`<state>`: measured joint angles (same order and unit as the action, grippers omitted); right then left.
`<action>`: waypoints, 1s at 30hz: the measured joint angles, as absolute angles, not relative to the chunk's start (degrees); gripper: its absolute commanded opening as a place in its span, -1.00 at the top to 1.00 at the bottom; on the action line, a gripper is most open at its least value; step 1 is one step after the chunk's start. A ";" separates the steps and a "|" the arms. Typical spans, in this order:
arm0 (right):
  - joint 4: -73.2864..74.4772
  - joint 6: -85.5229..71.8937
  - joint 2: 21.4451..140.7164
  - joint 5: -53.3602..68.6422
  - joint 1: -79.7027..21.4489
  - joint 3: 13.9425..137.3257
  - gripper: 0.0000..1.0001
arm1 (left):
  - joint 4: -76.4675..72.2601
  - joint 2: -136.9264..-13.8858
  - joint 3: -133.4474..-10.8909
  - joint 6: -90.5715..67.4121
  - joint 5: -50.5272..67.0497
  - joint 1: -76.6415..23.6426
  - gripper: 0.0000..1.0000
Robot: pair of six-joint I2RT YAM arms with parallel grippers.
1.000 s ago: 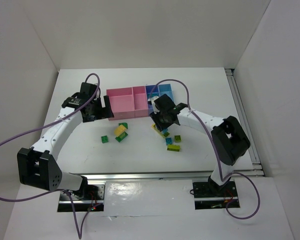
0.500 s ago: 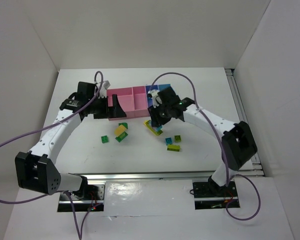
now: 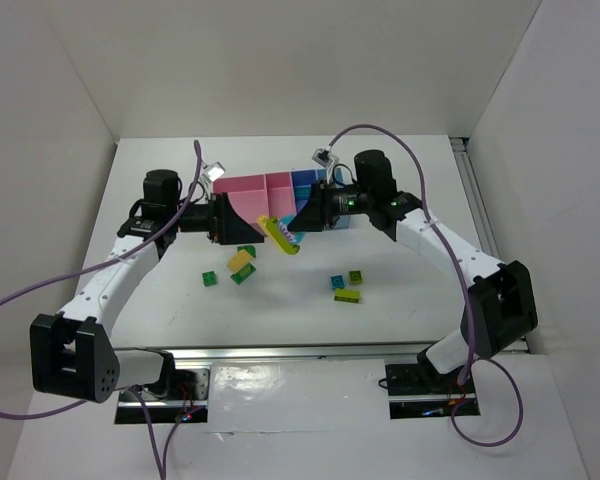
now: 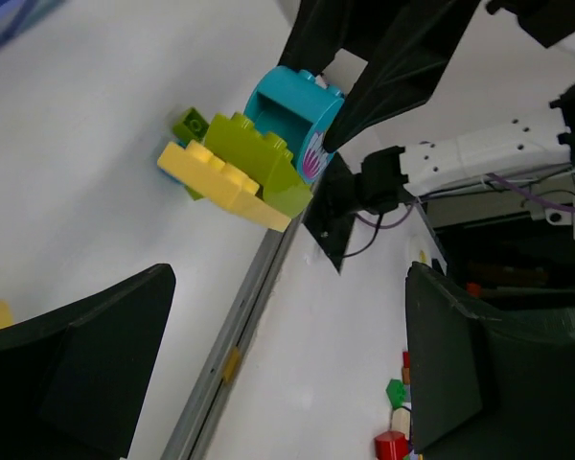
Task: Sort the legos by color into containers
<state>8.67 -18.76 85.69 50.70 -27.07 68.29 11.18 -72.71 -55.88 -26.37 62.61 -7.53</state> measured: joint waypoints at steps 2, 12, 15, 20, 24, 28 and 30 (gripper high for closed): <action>6.11 -20.84 85.69 52.71 -27.07 68.07 0.77 | 8.67 -72.64 -55.48 -27.64 64.55 -7.53 -0.99; -5.82 -29.80 85.89 58.85 -27.11 66.78 0.77 | 6.20 -72.66 -55.42 -27.44 66.54 -7.53 -0.96; -7.49 -31.18 86.48 59.53 -27.31 66.78 0.77 | 4.54 -72.69 -55.40 -28.18 66.76 -7.79 -0.94; -7.75 -31.90 88.01 60.31 -28.21 66.78 0.77 | 2.39 -73.56 -55.40 -28.97 66.85 -9.43 -0.85; -7.88 -32.10 88.92 60.49 -29.17 66.78 0.77 | 1.04 -74.76 -55.37 -29.28 67.00 -10.81 -0.71; -8.19 -32.14 88.99 60.64 -29.69 66.78 0.77 | 1.06 -75.83 -55.40 -28.91 67.31 -12.01 -0.42; -8.19 -32.14 89.01 60.64 -29.85 66.78 0.77 | 1.37 -75.99 -55.40 -28.71 67.42 -12.21 -0.30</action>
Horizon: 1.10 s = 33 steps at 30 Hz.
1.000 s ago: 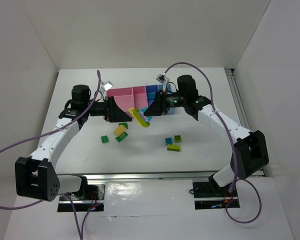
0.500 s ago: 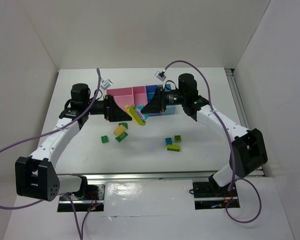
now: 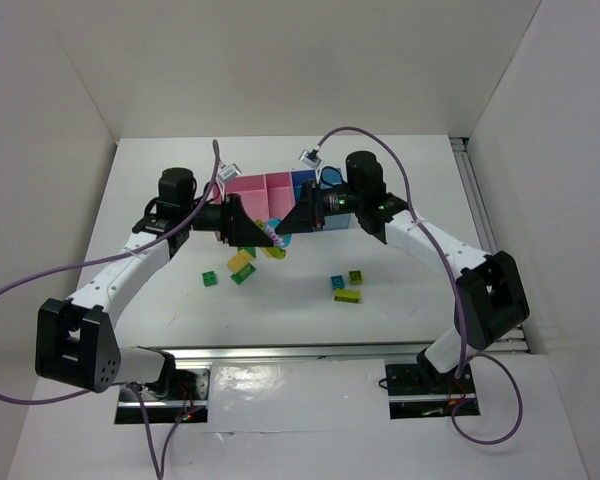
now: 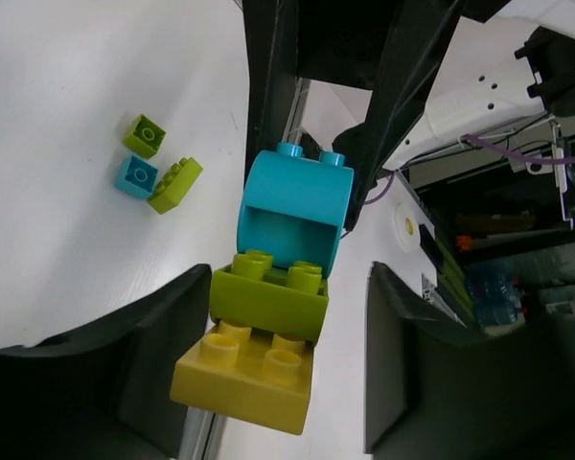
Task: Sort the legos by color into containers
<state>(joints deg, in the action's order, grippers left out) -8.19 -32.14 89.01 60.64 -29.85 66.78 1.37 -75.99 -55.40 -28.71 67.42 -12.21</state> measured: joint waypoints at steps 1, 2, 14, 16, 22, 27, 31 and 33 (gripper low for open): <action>-8.21 -32.16 89.03 60.64 -29.87 66.78 0.77 | 1.37 -75.99 -55.40 -28.67 67.46 -12.27 -0.18; -8.21 -32.16 89.08 60.62 -29.87 66.78 0.77 | 1.37 -75.99 -55.42 -28.71 67.48 -12.32 -0.11; -9.45 -32.73 89.10 61.19 -29.10 66.85 0.77 | 3.49 -76.79 -56.75 -27.77 67.22 -11.90 1.00; -9.43 -32.64 89.10 60.86 -28.84 66.85 0.77 | 3.99 -76.90 -56.84 -27.27 67.02 -11.81 1.00; -9.06 -32.45 88.99 56.27 -26.39 66.85 0.77 | 5.39 -77.58 -57.01 -26.79 66.19 -9.78 1.00; -7.09 -31.68 89.65 48.49 -24.38 69.65 0.72 | 6.00 -79.07 -57.01 -27.20 64.51 -8.05 1.00; 0.40 -29.43 96.18 36.03 -24.67 81.56 0.71 | 6.66 -79.77 -57.04 -27.73 60.73 -7.44 1.00; 4.32 -28.40 99.94 28.27 -25.17 86.98 0.71 | 8.43 -79.79 -57.54 -28.51 57.41 -6.96 1.00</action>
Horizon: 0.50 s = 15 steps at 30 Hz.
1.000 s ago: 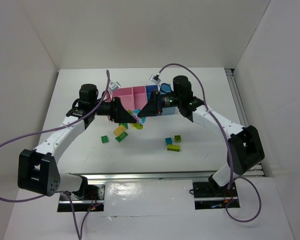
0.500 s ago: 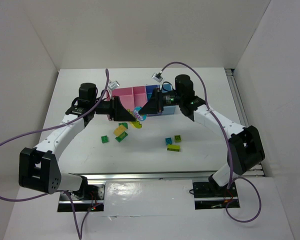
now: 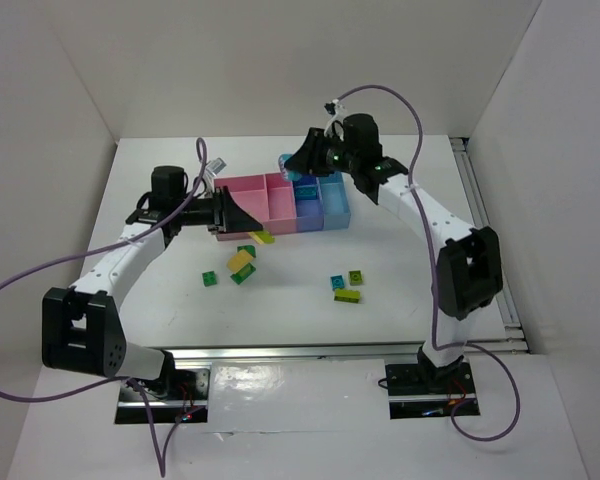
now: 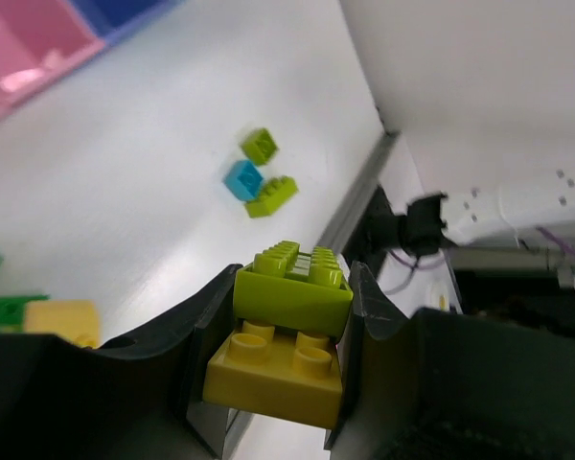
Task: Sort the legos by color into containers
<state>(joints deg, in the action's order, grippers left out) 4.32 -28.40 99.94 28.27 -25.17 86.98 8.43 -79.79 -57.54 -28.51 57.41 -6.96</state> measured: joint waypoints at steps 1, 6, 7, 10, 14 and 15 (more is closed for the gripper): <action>5.80 -27.99 101.95 24.43 -25.26 89.12 0.71 | 9.32 -79.81 -57.95 -28.80 55.55 -6.63 1.00; 14.13 -26.28 112.57 9.04 -25.26 98.21 0.71 | 13.72 -79.72 -60.45 -30.00 45.08 -5.02 1.00; 15.99 -25.78 114.98 6.68 -25.23 99.59 0.71 | 14.33 -79.61 -60.73 -30.13 43.22 -4.67 1.00; 20.27 -24.73 119.87 2.50 -25.26 101.86 0.61 | 16.25 -79.57 -61.45 -30.20 40.21 -4.01 1.00; 23.64 -23.97 124.44 -0.91 -25.26 104.53 0.44 | 17.89 -79.57 -62.15 -30.15 38.46 -3.90 1.00; 24.16 -23.81 125.25 -1.41 -25.26 105.36 0.20 | 18.11 -79.57 -62.17 -30.15 38.24 -3.90 1.00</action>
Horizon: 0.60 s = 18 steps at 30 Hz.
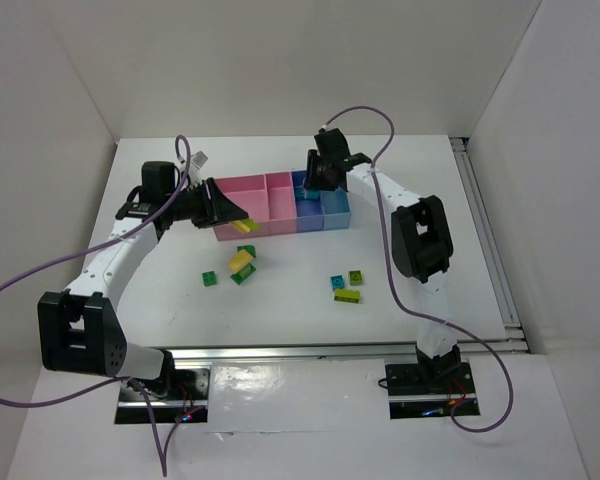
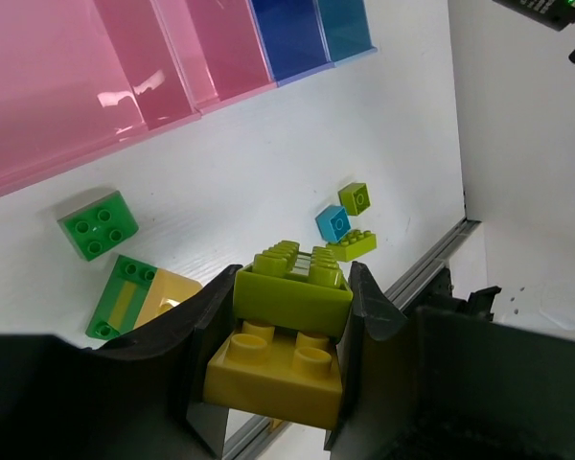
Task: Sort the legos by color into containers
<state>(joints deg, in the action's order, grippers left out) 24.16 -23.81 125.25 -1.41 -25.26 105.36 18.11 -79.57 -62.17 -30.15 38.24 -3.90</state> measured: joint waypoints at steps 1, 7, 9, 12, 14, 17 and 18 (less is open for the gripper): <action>24.49 -23.66 125.93 -1.52 -25.26 106.21 -0.07 | 18.28 -79.57 -62.17 -30.11 38.11 -3.90 1.00; 24.73 -22.44 127.11 -1.85 -25.43 110.87 -0.54 | 19.55 -79.57 -62.26 -30.00 37.54 -3.90 1.00; 24.53 -22.13 126.26 -1.96 -25.43 110.65 -0.35 | 19.92 -79.75 -62.70 -29.98 37.50 -3.90 1.00; 23.11 -21.58 121.34 -0.75 -25.43 104.97 0.08 | 20.18 -80.75 -64.45 -29.95 37.95 -3.90 1.00; 22.74 -21.23 116.66 1.43 -25.43 99.90 0.26 | 20.03 -81.84 -65.63 -29.85 38.83 -3.90 1.00; 19.55 -20.10 107.94 9.13 -25.34 90.98 0.18 | 20.16 -83.64 -66.85 -28.95 41.36 -3.90 1.00; 18.09 -19.70 105.36 12.71 -25.34 88.25 -0.18 | 20.10 -84.29 -67.20 -28.69 42.30 -3.90 1.00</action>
